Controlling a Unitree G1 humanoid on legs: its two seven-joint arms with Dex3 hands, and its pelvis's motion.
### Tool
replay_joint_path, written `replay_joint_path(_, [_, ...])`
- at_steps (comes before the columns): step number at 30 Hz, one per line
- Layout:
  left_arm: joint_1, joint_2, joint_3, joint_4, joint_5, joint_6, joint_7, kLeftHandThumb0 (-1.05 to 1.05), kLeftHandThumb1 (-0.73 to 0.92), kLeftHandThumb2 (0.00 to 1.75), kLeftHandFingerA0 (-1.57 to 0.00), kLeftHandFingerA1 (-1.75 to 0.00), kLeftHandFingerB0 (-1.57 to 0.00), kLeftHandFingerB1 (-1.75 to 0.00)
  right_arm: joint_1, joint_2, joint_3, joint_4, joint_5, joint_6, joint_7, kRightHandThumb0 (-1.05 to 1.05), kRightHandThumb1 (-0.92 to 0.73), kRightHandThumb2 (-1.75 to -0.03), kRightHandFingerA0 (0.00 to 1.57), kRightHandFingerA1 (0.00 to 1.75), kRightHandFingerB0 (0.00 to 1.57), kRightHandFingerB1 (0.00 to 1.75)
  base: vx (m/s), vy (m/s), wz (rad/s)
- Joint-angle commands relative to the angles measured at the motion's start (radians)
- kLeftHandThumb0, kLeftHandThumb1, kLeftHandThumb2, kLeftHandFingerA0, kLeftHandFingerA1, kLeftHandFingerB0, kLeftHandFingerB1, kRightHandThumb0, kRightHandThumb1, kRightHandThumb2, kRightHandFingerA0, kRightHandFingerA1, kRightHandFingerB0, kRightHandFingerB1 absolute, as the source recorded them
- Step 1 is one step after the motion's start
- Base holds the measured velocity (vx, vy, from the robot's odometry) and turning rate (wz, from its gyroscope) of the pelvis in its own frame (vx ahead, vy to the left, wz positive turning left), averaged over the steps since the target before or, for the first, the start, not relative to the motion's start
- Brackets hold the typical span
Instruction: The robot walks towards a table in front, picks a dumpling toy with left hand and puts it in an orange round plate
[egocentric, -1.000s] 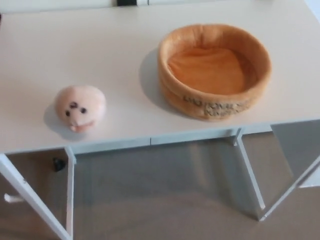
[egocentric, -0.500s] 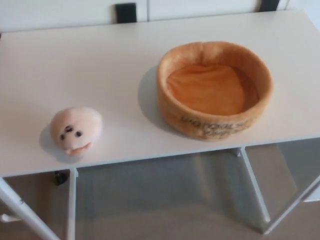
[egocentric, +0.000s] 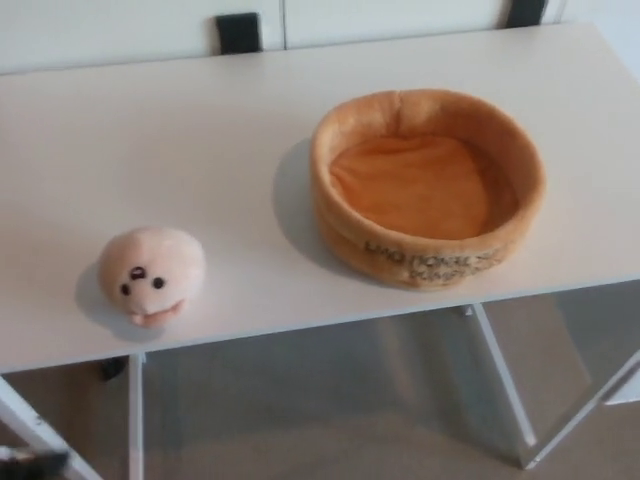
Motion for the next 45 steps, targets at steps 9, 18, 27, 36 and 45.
replay_joint_path(9, [-0.494, 0.533, 0.620, -0.809, -0.472, 0.232, 0.037, -0.36, 0.35, 0.62, -0.18, -0.63, -0.17, -0.50, 0.021, -0.019, -0.023, 0.000, 0.013, -0.018, -0.023, -0.31, -0.71, -0.61, 0.54, 0.71, 0.36, 0.36, 0.04, 0.060, 0.04])
replay_joint_path(18, [-0.683, 0.640, 0.438, -0.607, -0.401, 0.340, -0.101, -0.43, 0.29, 0.61, -0.13, -0.57, -0.18, -0.46, 0.042, -0.020, -0.020, -0.014, 0.010, -0.019, -0.014, -0.31, -0.73, -0.61, 0.53, 0.66, 0.34, 0.36, -0.01, -0.026, 0.01])
replay_joint_path(27, [-0.802, 0.651, 0.135, -0.355, -0.196, 0.260, -0.251, -0.45, 0.33, 0.62, -0.06, -0.36, -0.11, -0.28, 0.022, -0.018, -0.026, 0.003, 0.008, -0.018, -0.021, -0.34, -0.73, -0.62, 0.55, 0.67, 0.35, 0.36, 0.00, 0.000, 0.00])
replay_joint_path(36, [-0.798, 0.710, -0.028, -0.310, -0.062, 0.355, -0.331, -0.44, 0.32, 0.66, 0.00, -0.22, -0.06, -0.24, 0.024, -0.020, -0.033, 0.006, 0.008, -0.017, -0.016, -0.33, -0.73, -0.63, 0.52, 0.65, 0.34, 0.36, 0.00, 0.000, 0.00])
replay_joint_path(45, [-0.912, 0.670, -0.226, -0.197, 0.090, 0.399, -0.352, -0.47, 0.33, 0.69, 0.00, -0.23, -0.01, -0.19, 0.029, -0.023, -0.036, -0.002, 0.010, -0.019, -0.007, -0.32, -0.73, -0.61, 0.53, 0.67, 0.33, 0.35, 0.00, 0.000, 0.00])
